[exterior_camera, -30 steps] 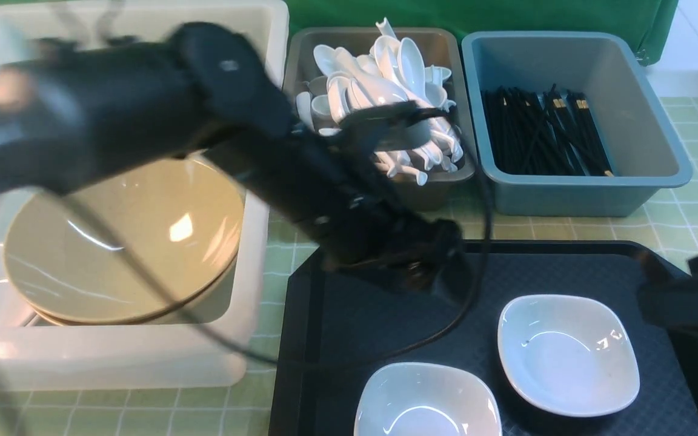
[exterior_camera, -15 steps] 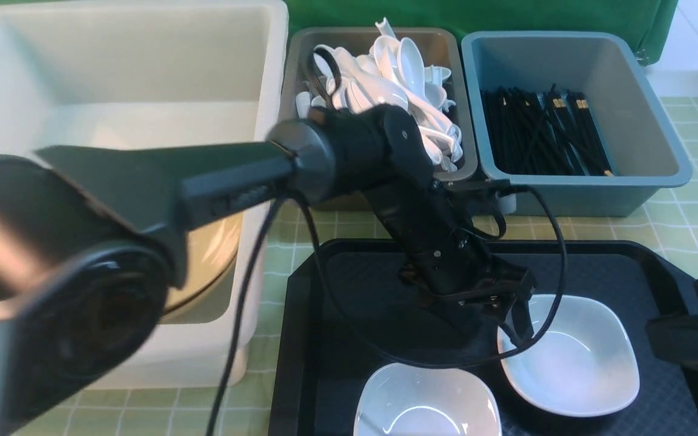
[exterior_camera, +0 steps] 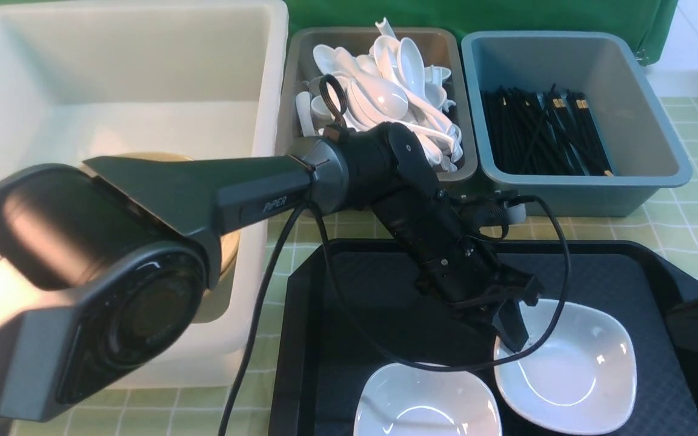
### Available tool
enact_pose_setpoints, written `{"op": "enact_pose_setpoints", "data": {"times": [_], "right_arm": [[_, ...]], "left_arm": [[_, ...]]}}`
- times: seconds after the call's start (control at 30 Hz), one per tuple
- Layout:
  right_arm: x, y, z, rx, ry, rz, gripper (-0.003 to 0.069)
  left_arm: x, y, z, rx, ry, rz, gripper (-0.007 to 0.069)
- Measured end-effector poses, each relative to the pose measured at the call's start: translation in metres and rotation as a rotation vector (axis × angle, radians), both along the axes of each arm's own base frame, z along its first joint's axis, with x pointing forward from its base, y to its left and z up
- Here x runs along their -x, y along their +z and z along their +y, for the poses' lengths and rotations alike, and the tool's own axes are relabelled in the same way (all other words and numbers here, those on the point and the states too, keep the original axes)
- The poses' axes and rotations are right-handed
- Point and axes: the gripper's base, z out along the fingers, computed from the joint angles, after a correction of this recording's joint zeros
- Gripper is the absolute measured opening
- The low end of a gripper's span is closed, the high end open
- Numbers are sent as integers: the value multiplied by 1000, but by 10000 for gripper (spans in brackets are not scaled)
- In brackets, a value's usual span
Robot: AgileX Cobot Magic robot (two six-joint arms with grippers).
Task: On green table put chopsticks spoon bowls plates into blue grey white boxes.
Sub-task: 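Grasp the small white bowl on the black tray by its rim with the left gripper, then place the white bowl into the white bin with the other dishes with the left gripper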
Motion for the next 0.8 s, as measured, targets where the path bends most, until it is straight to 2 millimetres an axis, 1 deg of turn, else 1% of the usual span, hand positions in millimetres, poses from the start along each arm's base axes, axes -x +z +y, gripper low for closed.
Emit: {"op": "enact_pose_setpoints", "data": {"times": [0.07,0.1,0.13,0.17,0.2,0.23,0.3,0.37,0.4,0.47,0.5,0.53,0.57,0.63,0.67,0.7,0.73,0.77,0.8], "right_arm": [[0,0,0,1,1,-1,23],[0,0,0,4,6,-4,22],[0,0,0,6,8,-6,22],[0,0,0,9,22,-14,21],[0,0,0,10,24,-16,22],[0,1,2,5,47,-31,22],[1,3,5,-15,83,-52,22],[2,6,10,-44,139,-81,22],[2,8,11,-49,160,-96,22],[2,16,16,-72,212,-136,22],[0,20,18,-76,229,-149,22],[-1,24,20,-78,243,-162,22],[-3,33,23,-80,265,-184,22],[-7,43,27,-80,300,-200,22],[-10,50,31,-83,330,-202,22],[-12,55,35,-86,355,-204,22],[-13,60,38,-87,372,-208,22],[-15,63,43,-88,404,-202,22],[-18,66,46,-89,420,-202,22]], "left_arm": [[-6,14,9,13,15,-21,15],[-10,24,15,26,27,-36,15],[-11,29,18,31,34,-42,15],[-17,50,31,56,58,-72,15],[-18,53,32,59,59,-74,15],[-21,78,48,84,77,-103,15],[-23,105,66,112,95,-136,15],[-21,139,90,137,125,-177,15],[-21,148,97,141,141,-188,15],[-15,177,122,143,208,-234,15],[-13,185,132,138,234,-246,15],[-8,195,144,133,261,-268,15],[1,206,157,128,288,-290,15],[15,218,179,115,330,-316,15],[22,222,194,101,360,-328,15],[30,225,207,95,391,-332,15],[37,226,216,90,412,-331,15],[45,227,233,81,461,-332,15],[49,227,242,76,489,-331,15]]}}
